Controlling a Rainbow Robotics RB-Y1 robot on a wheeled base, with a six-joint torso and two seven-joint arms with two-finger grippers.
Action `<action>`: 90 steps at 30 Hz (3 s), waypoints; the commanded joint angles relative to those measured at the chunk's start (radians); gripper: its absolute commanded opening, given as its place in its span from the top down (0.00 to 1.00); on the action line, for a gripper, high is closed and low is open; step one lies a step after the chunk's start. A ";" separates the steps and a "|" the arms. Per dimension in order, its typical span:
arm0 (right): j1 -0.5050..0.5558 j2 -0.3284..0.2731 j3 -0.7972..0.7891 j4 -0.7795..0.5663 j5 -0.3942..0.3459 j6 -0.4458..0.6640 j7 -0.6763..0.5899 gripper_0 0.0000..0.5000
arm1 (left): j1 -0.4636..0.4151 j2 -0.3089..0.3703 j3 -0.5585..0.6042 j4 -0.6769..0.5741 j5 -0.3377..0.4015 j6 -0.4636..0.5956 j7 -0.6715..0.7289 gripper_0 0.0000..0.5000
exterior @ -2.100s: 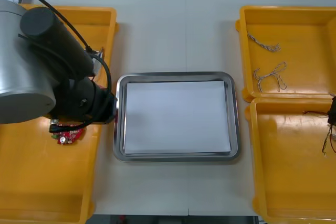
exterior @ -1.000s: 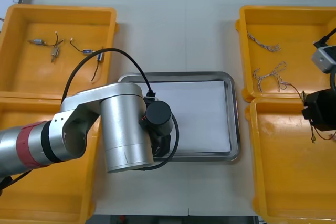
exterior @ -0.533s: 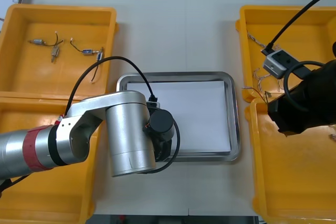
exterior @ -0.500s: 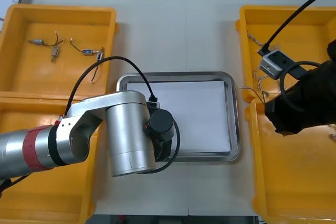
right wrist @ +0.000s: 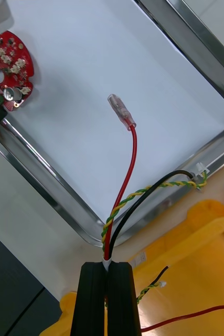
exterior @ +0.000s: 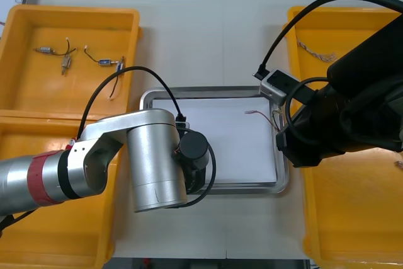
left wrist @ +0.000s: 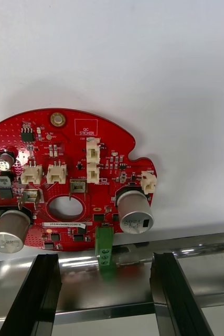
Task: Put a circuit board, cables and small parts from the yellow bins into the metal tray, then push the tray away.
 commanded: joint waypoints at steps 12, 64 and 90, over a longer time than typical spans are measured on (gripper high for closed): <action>-0.068 -0.033 0.108 -0.023 0.032 -0.072 0.127 1.00 | -0.040 0.076 0.132 -0.119 0.069 0.025 0.031 0.00; -0.105 0.191 0.436 0.325 0.314 -0.190 0.700 1.00 | -0.049 0.403 0.807 0.298 0.418 0.065 -0.715 0.00; 0.007 0.267 0.491 0.471 0.447 -0.309 0.700 1.00 | -0.182 0.275 0.805 0.633 0.255 -0.069 -0.911 0.00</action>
